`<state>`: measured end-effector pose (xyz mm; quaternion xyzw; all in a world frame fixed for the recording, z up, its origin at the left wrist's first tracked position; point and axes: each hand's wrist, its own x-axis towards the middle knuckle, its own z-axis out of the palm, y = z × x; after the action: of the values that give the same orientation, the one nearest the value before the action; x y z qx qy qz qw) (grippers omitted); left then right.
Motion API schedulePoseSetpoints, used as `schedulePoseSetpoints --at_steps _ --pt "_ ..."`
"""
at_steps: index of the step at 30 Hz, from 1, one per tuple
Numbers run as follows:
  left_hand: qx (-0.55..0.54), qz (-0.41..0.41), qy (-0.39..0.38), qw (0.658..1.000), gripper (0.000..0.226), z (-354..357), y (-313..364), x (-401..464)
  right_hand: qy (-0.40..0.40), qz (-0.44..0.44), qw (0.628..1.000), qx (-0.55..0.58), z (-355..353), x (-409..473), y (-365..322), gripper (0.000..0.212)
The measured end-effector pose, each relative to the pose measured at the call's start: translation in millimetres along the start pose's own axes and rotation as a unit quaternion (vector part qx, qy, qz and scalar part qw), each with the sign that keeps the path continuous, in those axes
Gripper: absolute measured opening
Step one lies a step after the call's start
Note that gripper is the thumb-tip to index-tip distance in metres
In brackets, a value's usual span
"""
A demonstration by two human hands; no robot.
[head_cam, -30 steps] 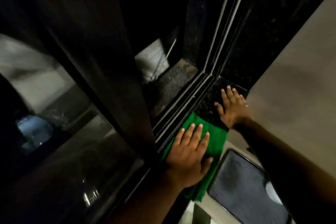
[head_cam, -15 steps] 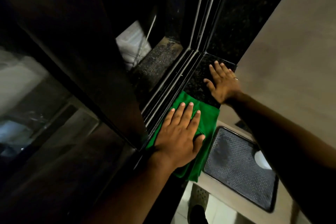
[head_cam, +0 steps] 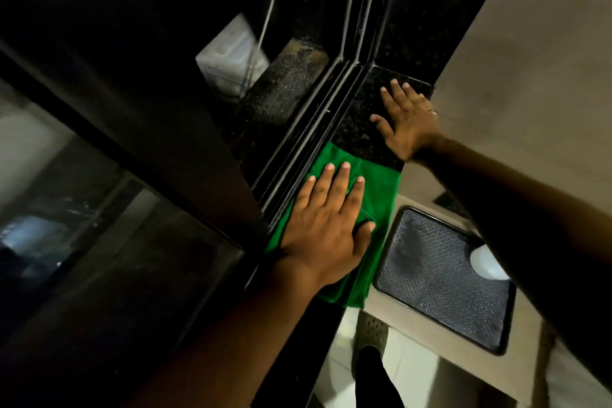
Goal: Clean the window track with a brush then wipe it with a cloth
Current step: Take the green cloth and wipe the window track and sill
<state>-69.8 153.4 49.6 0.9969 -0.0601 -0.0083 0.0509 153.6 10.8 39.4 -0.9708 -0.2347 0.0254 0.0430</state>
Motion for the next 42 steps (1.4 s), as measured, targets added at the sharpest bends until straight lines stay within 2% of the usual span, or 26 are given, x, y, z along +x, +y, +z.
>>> schedulePoseSetpoints --at_steps 6,11,21,28,35,42 --pt "-0.004 -0.007 -0.009 1.0 0.069 -1 5 32 0.003 0.006 1.0 -0.002 -1 1 -1 0.066" --pt "-0.013 -0.002 0.017 1.0 0.068 4 3 9 0.004 0.003 1.0 -0.002 1 1 1 0.07" --pt "-0.004 -0.012 -0.011 1.0 0.069 -2 6 43 0.014 0.003 1.0 0.012 2 1 0 0.067" --pt "-0.016 -0.009 0.005 1.0 0.067 2 5 16 -0.006 0.006 1.0 0.005 -2 0 0 0.068" --pt "-0.009 -0.003 -0.01 1.0 0.07 0 5 51 -0.012 0.007 1.0 0.012 -4 1 0 0.067" --pt "-0.013 0.004 -0.008 1.0 0.068 -1 0 5 -0.037 -0.023 0.998 0.035 -18 0 4 0.065"
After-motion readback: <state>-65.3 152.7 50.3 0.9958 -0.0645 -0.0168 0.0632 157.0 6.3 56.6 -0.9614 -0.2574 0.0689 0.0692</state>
